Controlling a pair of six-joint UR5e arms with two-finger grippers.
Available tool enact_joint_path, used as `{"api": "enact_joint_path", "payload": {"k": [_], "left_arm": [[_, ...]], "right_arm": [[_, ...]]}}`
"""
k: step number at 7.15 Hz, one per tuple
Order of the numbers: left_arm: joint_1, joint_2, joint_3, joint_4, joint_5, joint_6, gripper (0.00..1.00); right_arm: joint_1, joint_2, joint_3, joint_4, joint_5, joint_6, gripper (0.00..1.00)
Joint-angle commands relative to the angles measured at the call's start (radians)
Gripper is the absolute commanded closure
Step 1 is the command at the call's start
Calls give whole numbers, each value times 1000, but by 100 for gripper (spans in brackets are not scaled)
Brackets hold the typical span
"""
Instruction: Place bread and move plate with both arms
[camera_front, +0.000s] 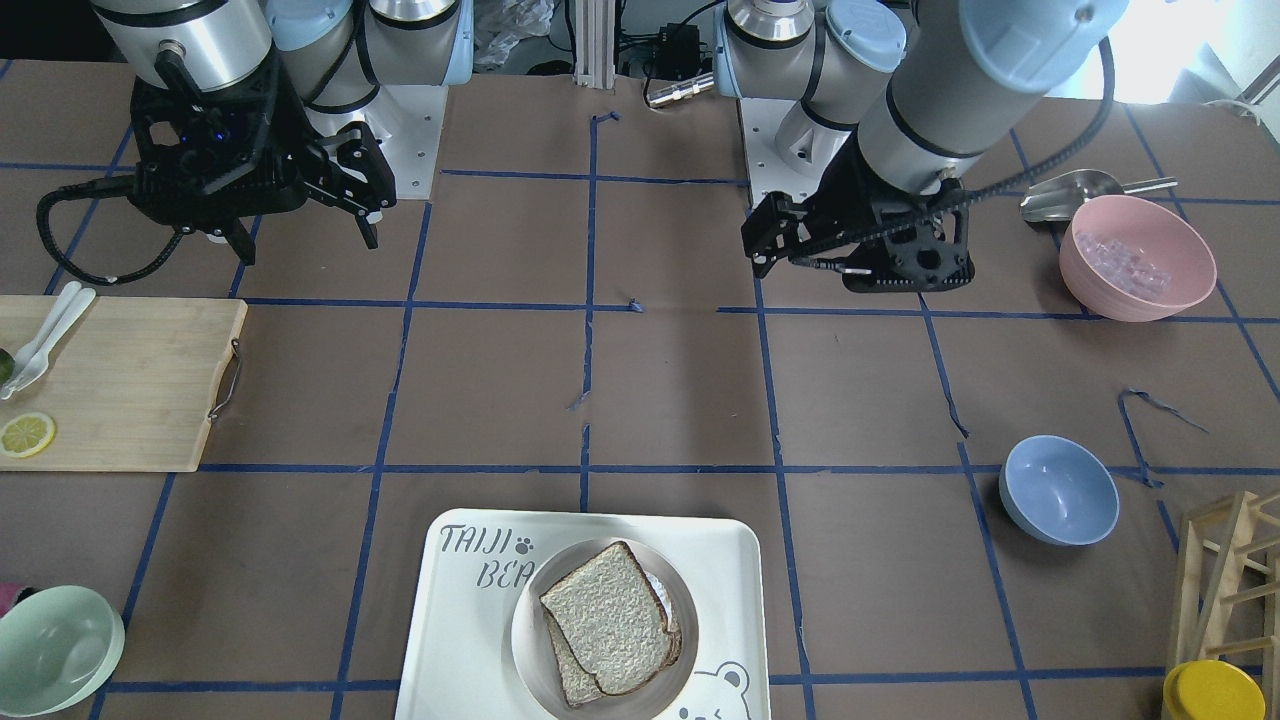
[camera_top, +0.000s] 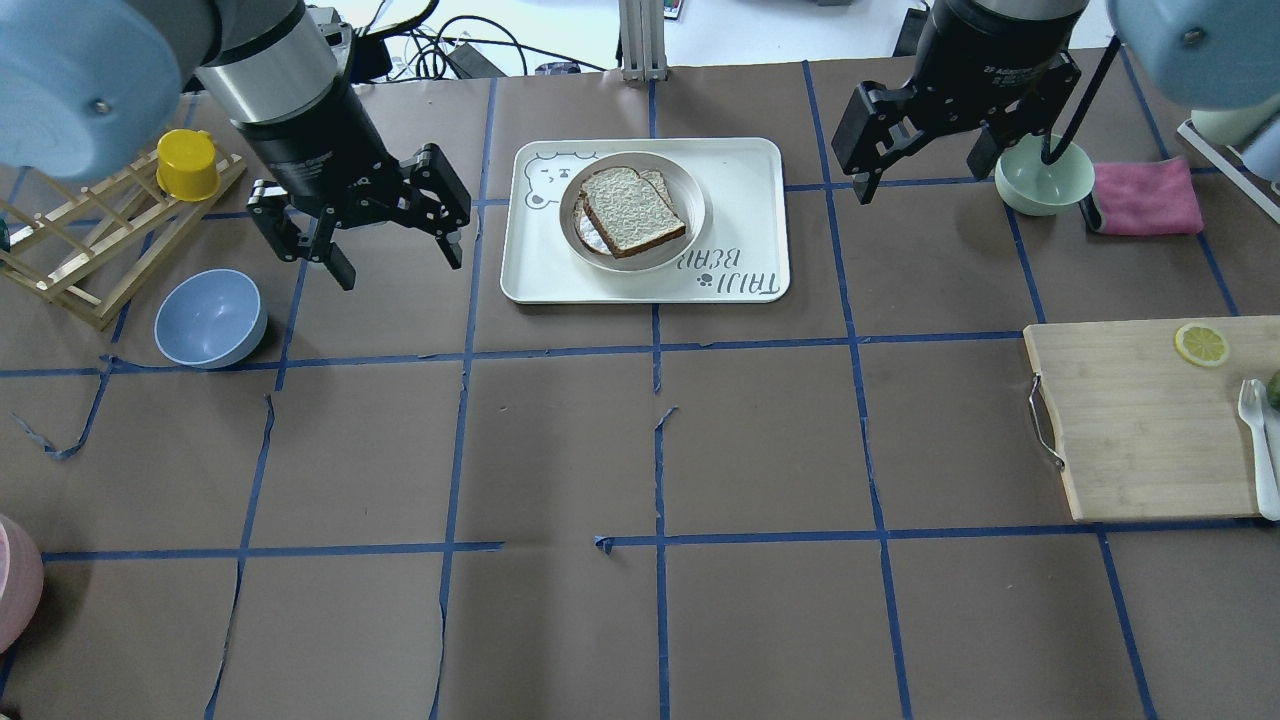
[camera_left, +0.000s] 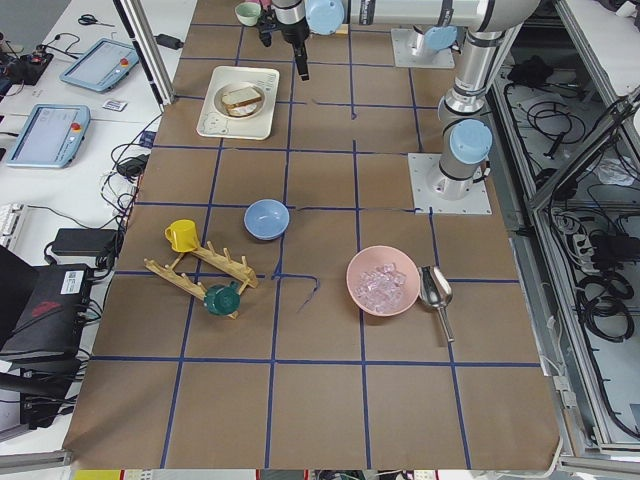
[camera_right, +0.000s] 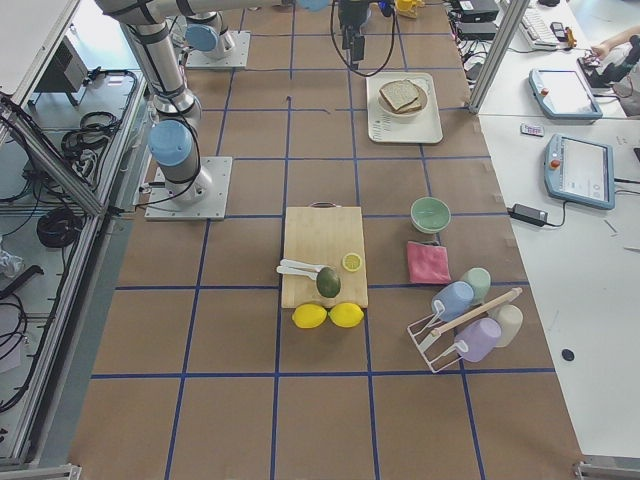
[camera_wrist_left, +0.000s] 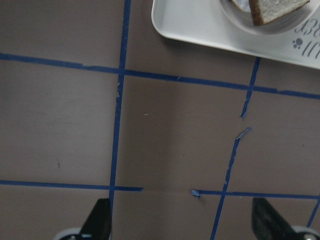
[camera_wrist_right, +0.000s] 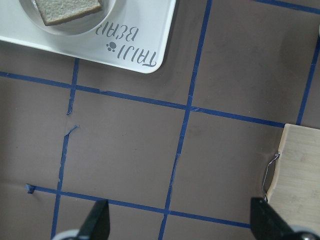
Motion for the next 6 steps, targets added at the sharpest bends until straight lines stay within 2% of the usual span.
{"api": "enact_joint_path", "payload": {"k": [1,2,3,4,6], "left_arm": [[0,52,-4,-19,73,22,0],[0,57,1,7,76,22,0],[0,43,-2,103,82,17,0],[0,43,-8,145,82,7,0],[0,42,-8,168,82,13,0]], "right_arm": [[-1,1,0,-8,9,3,0],[-4,1,0,-9,7,5,0],[-5,1,0,-9,3,9,0],[-5,1,0,-11,1,12,0],[-5,1,0,-9,1,14,0]]}}
